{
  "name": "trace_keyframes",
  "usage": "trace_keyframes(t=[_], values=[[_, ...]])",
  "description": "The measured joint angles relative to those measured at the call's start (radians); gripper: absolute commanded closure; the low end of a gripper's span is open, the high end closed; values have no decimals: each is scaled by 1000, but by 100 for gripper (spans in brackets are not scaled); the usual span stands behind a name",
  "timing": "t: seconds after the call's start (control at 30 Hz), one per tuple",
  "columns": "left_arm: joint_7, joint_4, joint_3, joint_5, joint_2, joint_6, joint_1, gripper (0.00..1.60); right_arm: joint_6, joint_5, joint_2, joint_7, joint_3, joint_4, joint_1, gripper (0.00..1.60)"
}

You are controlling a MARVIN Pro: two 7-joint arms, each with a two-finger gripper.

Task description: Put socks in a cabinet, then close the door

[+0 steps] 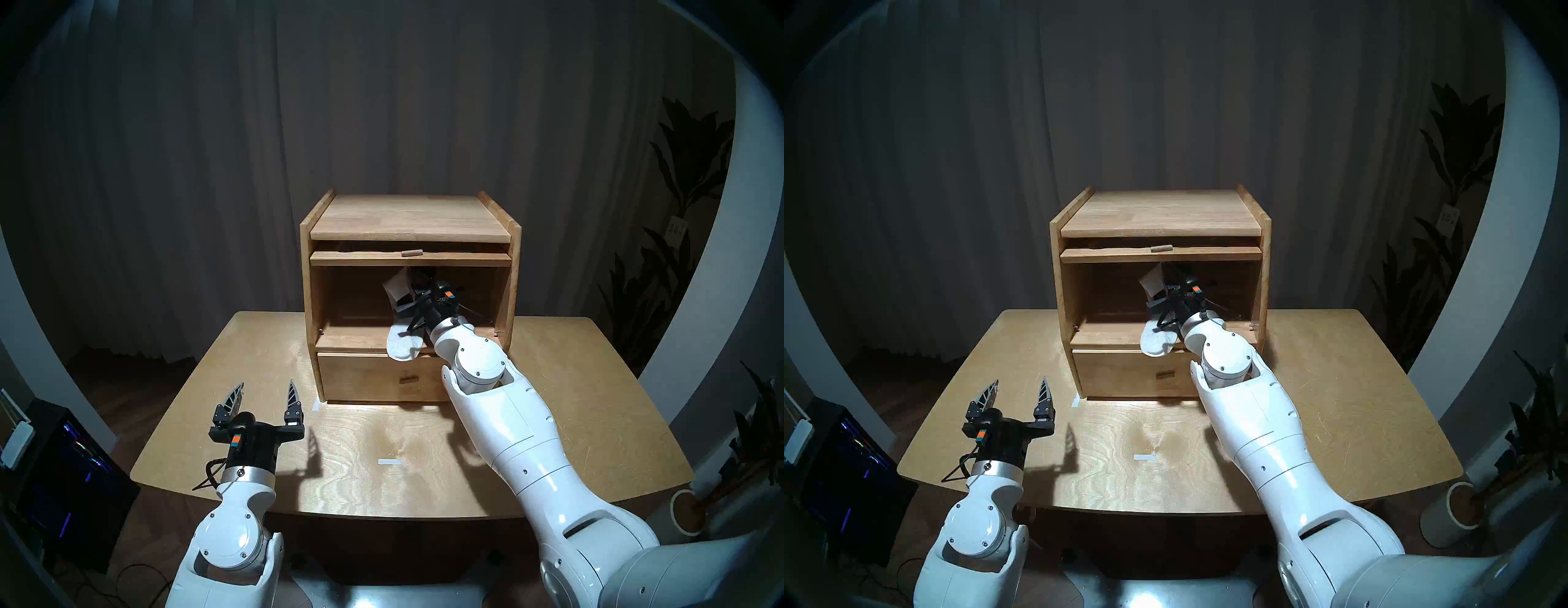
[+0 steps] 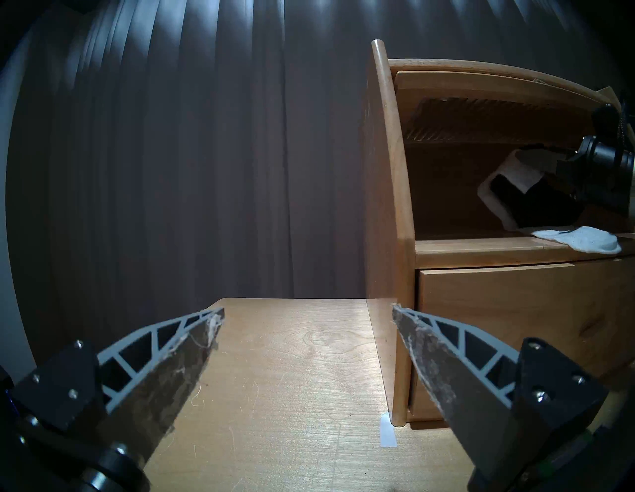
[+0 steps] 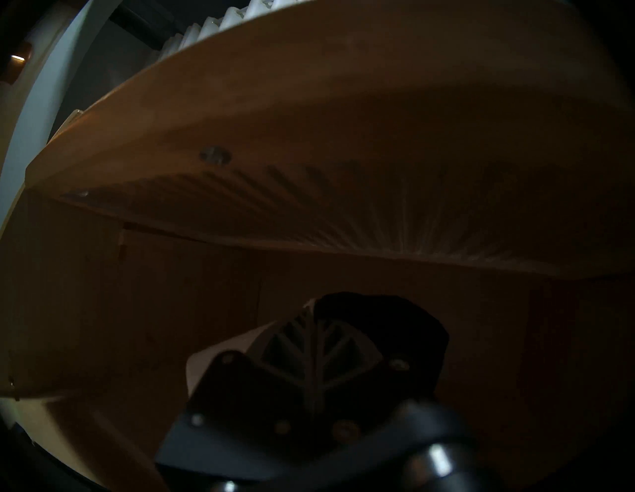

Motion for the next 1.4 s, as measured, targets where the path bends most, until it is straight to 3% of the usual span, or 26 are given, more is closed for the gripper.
trace_keyframes(t=[0.23,0.47,0.5,0.53,0.57,0.97,1.4], values=[[-7,0,-10,-10,4,-4,-1,0,-5,-20,-2,-7,10,45,58,160],[-16,0,-17,-30,5,-11,-1,0,-27,-32,-1,-7,6,100,61,160],[-17,0,-19,-33,6,-12,0,0,-26,-33,0,-4,4,102,57,104],[-17,0,-19,-33,6,-12,0,0,-25,-33,0,-4,4,102,56,72],[-17,0,-21,-35,6,-13,0,0,-20,-34,1,-1,2,99,52,0],[-20,0,-31,-44,9,-16,16,0,114,-10,44,56,10,-36,-22,0],[-29,0,-22,-42,12,-16,22,0,140,9,106,127,22,-187,-80,0]])
